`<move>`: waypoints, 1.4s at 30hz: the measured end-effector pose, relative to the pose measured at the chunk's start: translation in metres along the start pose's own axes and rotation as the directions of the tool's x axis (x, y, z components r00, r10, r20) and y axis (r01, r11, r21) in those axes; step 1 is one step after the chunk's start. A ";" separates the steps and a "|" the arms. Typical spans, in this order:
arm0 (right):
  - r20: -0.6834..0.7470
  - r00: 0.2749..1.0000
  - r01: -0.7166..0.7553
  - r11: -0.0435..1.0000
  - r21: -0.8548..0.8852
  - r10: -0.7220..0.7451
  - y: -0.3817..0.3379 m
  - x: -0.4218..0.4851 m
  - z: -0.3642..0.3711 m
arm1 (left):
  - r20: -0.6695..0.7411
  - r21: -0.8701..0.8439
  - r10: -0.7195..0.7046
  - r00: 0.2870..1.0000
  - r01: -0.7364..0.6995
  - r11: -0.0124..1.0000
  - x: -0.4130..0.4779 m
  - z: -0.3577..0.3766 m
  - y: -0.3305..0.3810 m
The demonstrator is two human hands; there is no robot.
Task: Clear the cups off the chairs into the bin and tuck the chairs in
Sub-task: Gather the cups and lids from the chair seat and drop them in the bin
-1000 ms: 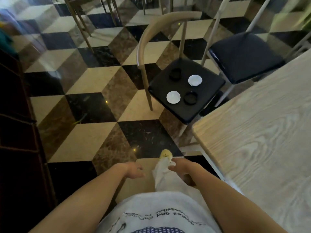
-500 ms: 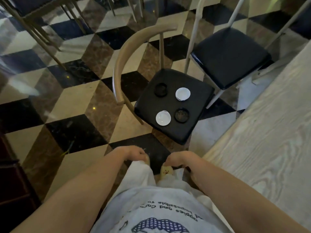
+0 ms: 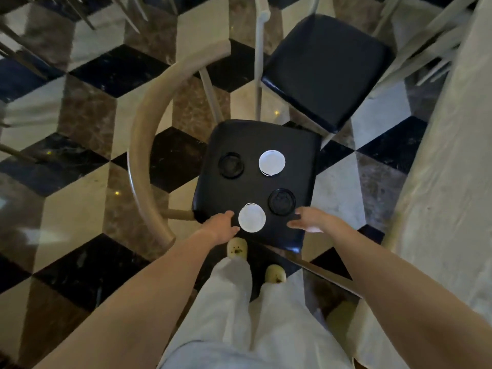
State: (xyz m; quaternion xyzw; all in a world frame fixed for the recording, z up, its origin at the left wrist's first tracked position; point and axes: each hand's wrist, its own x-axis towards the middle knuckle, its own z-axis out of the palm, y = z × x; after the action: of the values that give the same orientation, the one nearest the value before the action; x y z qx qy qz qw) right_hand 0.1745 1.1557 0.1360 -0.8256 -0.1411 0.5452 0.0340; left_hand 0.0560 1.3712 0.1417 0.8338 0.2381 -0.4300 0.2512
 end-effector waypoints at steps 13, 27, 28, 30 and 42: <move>-0.463 0.880 0.013 0.970 0.244 0.104 0.017 0.151 0.035 | -0.151 -0.333 -0.144 0.978 0.087 0.939 0.116 0.083 0.001; -0.539 0.838 0.225 0.845 0.486 0.086 0.017 0.177 0.031 | -0.291 -0.553 -0.202 0.935 0.008 0.833 0.144 0.085 -0.012; -0.543 0.834 0.251 0.807 0.534 0.099 0.015 0.174 0.024 | -0.296 -0.582 -0.211 0.932 0.000 0.813 0.143 0.080 -0.014; -0.577 0.807 0.303 0.752 0.586 0.125 0.009 0.170 0.007 | -0.304 -0.664 -0.264 0.915 -0.005 0.748 0.142 0.071 -0.018; -0.724 0.674 0.221 0.895 0.389 0.148 -0.030 0.205 -0.056 | -0.334 -0.914 -0.543 0.770 -0.124 0.386 0.193 -0.003 0.000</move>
State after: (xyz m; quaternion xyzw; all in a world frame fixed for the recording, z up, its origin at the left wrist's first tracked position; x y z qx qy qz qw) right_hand 0.2941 1.2456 -0.0175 -0.9405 -0.0037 0.1818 0.2871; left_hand 0.1578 1.4078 -0.0182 0.6103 0.6061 0.0209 0.5097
